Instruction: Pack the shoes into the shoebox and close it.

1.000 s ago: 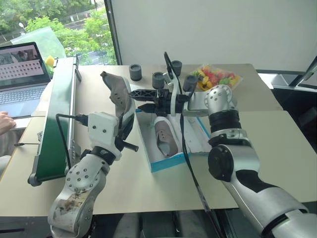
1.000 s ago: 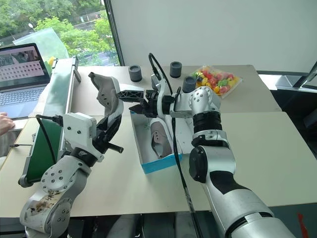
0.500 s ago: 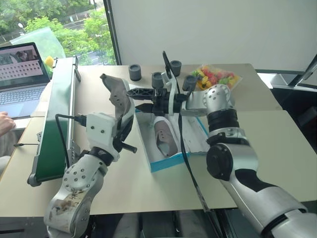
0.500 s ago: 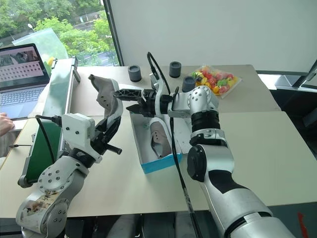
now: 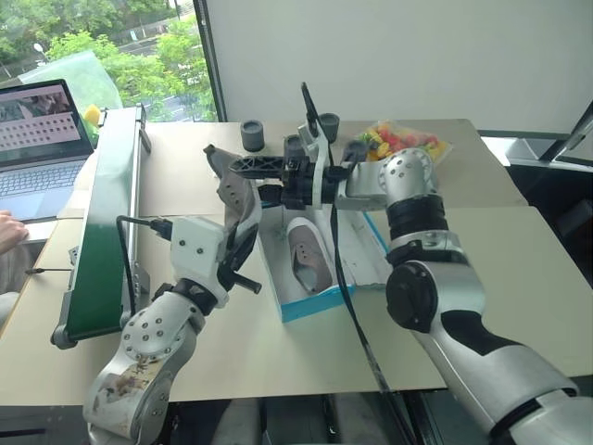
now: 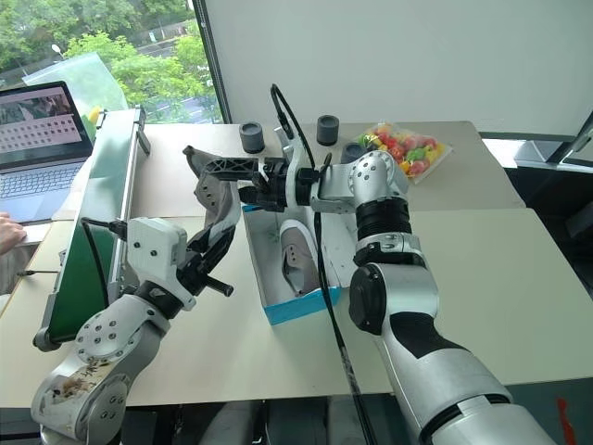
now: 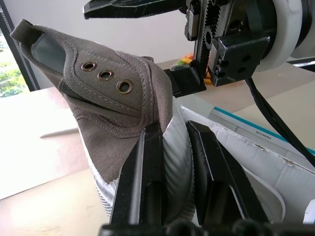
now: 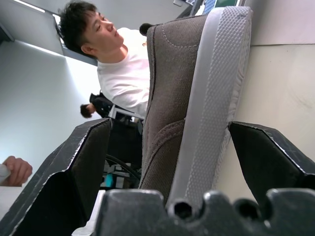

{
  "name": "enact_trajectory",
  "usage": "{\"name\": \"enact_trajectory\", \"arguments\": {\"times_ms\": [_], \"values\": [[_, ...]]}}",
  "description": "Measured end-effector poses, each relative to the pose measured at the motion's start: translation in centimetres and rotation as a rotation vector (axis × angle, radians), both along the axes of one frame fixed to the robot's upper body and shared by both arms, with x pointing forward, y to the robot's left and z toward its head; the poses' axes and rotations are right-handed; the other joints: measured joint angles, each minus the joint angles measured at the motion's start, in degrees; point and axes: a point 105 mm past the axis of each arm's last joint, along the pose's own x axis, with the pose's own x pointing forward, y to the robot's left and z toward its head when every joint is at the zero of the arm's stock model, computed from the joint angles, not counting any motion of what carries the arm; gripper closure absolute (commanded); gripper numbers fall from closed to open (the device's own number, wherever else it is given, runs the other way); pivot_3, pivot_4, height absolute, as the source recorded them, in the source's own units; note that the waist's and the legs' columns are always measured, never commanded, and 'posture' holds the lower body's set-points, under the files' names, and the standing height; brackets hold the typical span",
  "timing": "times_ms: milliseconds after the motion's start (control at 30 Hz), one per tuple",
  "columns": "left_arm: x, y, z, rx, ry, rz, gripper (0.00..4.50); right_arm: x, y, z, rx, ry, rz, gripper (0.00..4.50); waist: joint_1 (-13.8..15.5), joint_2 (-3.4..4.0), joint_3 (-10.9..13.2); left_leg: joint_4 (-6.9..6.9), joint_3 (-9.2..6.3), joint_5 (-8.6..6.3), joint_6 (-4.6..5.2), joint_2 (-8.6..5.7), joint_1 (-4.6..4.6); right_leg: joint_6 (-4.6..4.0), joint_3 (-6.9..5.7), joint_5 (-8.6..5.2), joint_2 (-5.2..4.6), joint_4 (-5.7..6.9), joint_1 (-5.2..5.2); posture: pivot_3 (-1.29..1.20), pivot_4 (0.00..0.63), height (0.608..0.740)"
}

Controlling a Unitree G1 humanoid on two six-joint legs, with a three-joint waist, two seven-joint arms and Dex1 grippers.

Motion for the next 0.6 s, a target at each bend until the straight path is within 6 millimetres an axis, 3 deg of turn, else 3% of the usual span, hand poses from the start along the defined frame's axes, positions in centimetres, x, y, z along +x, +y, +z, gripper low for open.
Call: {"name": "enact_trajectory", "arguments": {"times_ms": [100, 200, 500, 600], "values": [[0.0, 0.0, 0.0, 0.002, 0.000, -0.002, 4.16, -0.5, 0.5, -1.2, -0.021, 0.021, 0.022, 0.00, 0.05, 0.00, 0.00, 0.00, -0.01, 0.00, 0.00, -0.01, -0.02, 0.00, 0.00, 0.00, -0.01, 0.01, -0.01, 0.00, 0.150, 0.727], [0.0, 0.0, 0.0, 0.003, 0.000, -0.001, 4.16, -0.6, 0.5, -1.4, -0.030, 0.019, 0.018, 0.77, 0.06, 0.00, 0.00, 0.01, -0.02, 0.00, 0.00, -0.01, -0.02, 0.00, 0.00, 0.00, -0.01, 0.01, -0.01, 0.00, 0.150, 0.727], [0.0, 0.0, -0.1, 0.011, 0.006, -0.005, 4.16, -0.6, 0.5, -1.2, -0.031, 0.010, 0.011, 3.72, 0.01, 0.00, 0.00, 0.00, -0.02, 0.00, 0.00, -0.01, 0.00, 0.00, 0.00, 0.00, 0.00, 0.01, -0.01, 0.00, 0.150, 0.727], [0.0, 0.0, -0.2, 0.017, 0.006, -0.006, 4.16, -0.6, 0.5, -1.2, -0.032, 0.010, 0.011, 3.93, 0.03, 0.00, 0.00, 0.00, -0.02, 0.00, 0.00, -0.01, 0.00, 0.00, -0.01, 0.00, -0.01, 0.01, -0.01, 0.00, 0.150, 0.727]]}}
